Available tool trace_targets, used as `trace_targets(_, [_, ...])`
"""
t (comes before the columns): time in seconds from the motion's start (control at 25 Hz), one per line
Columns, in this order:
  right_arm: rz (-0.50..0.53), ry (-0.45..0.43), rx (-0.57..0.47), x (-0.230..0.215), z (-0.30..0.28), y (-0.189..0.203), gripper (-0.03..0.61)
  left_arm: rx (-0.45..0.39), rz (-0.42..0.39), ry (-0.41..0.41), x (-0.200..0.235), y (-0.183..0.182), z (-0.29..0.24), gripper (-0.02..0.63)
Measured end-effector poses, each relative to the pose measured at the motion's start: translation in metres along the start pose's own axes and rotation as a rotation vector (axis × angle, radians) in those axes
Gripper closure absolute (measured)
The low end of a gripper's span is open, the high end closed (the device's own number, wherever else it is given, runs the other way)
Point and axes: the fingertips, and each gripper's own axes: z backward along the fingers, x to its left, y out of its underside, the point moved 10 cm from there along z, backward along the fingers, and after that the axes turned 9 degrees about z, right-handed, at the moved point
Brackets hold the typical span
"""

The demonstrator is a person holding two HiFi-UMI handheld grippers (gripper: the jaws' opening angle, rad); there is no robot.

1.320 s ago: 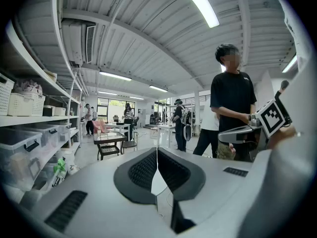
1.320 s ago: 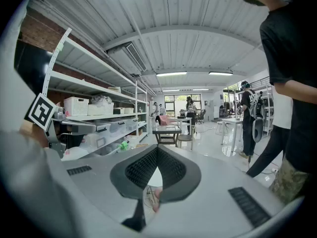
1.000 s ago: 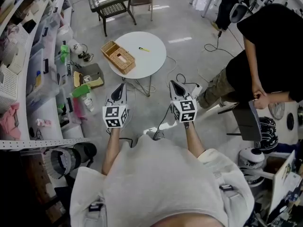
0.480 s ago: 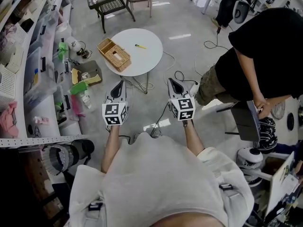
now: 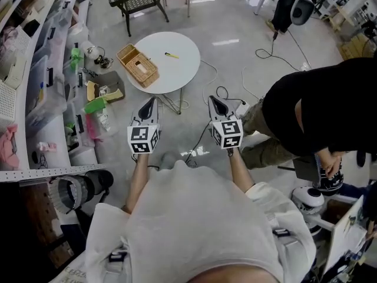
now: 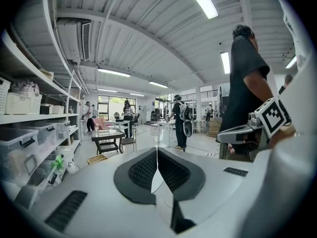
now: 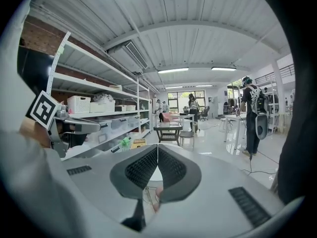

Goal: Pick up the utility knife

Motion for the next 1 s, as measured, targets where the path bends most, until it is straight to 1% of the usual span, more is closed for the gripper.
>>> trace_targets(0.12, [0.0, -0.002, 0.0, -0.007, -0.011, 0.001, 0.548, -0.001, -0.005, -0.001, 0.002, -0.002, -0.011, 0.591])
trace_targets(0.36, [-0.002, -0.025, 0.016, -0.01, -0.042, -0.002, 0.548, 0.005, 0.005, -0.003, 0.02, -0.002, -0.036, 0.591])
trace_targets(0.48, [0.002, -0.019, 0.024, -0.015, -0.059, -0.002, 0.548, -0.001, 0.008, 0.008, 0.031, -0.005, -0.055, 0.591])
trace_targets(0.64, [0.002, -0.004, 0.036, -0.022, -0.093, -0.005, 0.548, -0.004, 0.013, 0.029, 0.053, -0.009, -0.09, 0.592])
trace_targets(0.8, [0.003, 0.009, 0.049, -0.027, -0.131, -0.016, 0.548, -0.004, 0.021, 0.053, 0.078, -0.019, -0.125, 0.591])
trace_targets(1.0, [0.01, 0.029, 0.064, -0.031, -0.184, -0.037, 0.548, 0.001, 0.034, 0.074, 0.12, -0.038, -0.165, 0.591])
